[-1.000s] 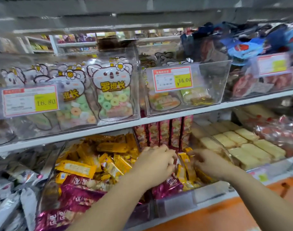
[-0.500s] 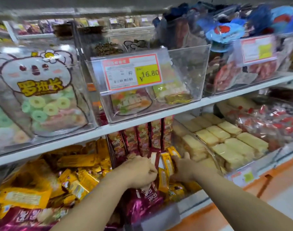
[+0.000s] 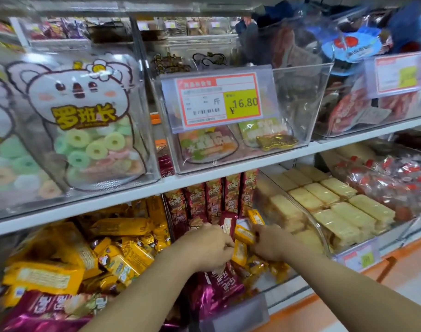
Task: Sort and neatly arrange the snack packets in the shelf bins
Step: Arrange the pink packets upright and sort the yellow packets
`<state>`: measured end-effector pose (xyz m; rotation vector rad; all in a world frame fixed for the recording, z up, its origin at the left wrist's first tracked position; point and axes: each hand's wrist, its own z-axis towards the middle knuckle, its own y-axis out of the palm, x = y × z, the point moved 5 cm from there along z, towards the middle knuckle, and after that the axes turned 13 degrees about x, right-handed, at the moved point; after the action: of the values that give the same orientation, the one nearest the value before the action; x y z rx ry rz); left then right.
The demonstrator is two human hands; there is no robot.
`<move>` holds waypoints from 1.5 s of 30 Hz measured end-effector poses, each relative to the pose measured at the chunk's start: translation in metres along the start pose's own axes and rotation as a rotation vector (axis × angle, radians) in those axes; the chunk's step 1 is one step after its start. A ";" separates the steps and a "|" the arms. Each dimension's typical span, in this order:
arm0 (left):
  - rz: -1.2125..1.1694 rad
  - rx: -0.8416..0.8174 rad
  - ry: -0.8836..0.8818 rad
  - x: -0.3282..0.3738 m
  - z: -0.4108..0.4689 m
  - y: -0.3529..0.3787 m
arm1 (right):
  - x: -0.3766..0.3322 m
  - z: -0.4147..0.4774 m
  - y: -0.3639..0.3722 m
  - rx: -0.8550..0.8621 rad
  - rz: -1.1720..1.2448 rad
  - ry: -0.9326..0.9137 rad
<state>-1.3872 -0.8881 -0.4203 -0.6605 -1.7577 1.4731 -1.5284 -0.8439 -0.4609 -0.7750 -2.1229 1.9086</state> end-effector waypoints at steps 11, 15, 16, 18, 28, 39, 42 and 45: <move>0.046 0.084 0.067 0.019 0.001 -0.006 | 0.015 -0.060 -0.088 0.427 0.221 -0.155; 0.066 -0.002 0.141 0.047 0.008 -0.003 | 0.042 -0.078 -0.102 0.583 0.329 -0.170; 0.066 -0.048 0.147 0.053 0.010 0.001 | 0.048 -0.081 -0.102 0.616 0.358 -0.168; 0.091 -0.152 0.127 0.062 0.015 0.011 | 0.060 -0.088 -0.099 0.653 0.405 -0.153; 0.427 -0.246 0.153 0.087 0.026 0.030 | 0.085 -0.087 -0.084 0.673 0.512 -0.110; 0.133 -0.082 -0.069 0.068 0.037 0.028 | 0.090 -0.088 -0.081 0.673 0.610 -0.105; 0.164 -0.162 -0.075 0.068 0.036 0.039 | 0.089 -0.088 -0.080 0.665 0.613 -0.096; 0.106 -0.094 -0.131 0.067 0.037 0.047 | 0.088 -0.090 -0.079 0.668 0.648 -0.097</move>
<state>-1.4596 -0.8485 -0.4550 -0.7293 -1.9280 1.5427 -1.5813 -0.7250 -0.3883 -1.3028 -1.1626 2.7746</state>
